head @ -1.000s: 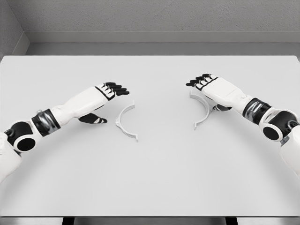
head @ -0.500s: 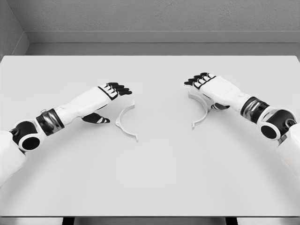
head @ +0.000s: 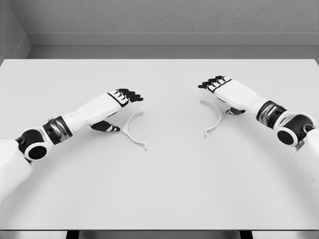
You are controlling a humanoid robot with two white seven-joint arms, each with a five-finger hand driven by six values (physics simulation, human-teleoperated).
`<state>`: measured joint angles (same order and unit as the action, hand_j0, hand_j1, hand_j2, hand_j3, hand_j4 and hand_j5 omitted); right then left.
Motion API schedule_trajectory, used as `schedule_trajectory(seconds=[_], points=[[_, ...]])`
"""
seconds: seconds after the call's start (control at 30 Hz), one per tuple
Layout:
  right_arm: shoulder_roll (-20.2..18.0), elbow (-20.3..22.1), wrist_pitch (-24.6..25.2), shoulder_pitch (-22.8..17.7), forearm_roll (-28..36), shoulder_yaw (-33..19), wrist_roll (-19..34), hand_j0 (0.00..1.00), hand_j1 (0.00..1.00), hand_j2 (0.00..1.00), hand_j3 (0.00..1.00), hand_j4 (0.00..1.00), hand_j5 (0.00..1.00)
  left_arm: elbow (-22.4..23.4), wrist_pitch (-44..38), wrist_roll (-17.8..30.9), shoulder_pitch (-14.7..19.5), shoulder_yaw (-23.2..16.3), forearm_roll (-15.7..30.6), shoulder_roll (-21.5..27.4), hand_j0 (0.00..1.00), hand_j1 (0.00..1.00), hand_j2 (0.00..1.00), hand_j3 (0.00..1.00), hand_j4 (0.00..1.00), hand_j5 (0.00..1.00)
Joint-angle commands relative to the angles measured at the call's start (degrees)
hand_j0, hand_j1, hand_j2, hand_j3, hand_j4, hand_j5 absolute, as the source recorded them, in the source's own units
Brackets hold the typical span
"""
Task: Assemble PVC drainage pipe clamps
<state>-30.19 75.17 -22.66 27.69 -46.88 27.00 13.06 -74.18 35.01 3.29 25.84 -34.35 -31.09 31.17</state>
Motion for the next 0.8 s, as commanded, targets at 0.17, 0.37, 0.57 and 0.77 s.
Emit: schedule_trajectory(seconds=[0.17, 0.37, 0.57, 0.77], points=[[0.7, 0.1, 0.1, 0.0, 0.1, 0.2, 0.0, 1.0, 1.0, 1.0, 1.0, 1.0, 1.0, 0.3, 0.0, 0.0, 0.0, 0.0, 0.2, -0.7, 1.0, 1.0, 1.0, 1.0, 1.0, 1.0], [1.2, 0.2, 0.1, -0.1, 0.0, 0.3, 0.0, 1.0, 1.0, 1.0, 1.0, 1.0, 1.0, 0.3, 0.0, 0.0, 0.0, -0.5, 0.2, -1.6, 1.0, 1.0, 1.0, 1.0, 1.0, 1.0], [1.5, 0.6, 0.0, -0.1, 0.0, 0.3, 0.0, 1.0, 1.0, 1.0, 1.0, 1.0, 1.0, 0.2, 0.0, 0.0, -0.1, -0.6, 0.2, -2.3, 1.0, 1.0, 1.0, 1.0, 1.0, 1.0], [1.9, 0.7, 0.0, -0.2, 0.0, 0.9, 0.0, 1.0, 1.0, 1.0, 1.0, 1.0, 1.0, 0.2, 0.0, 0.0, -0.3, -0.7, 0.3, -3.4, 1.0, 1.0, 1.0, 1.0, 1.0, 1.0]])
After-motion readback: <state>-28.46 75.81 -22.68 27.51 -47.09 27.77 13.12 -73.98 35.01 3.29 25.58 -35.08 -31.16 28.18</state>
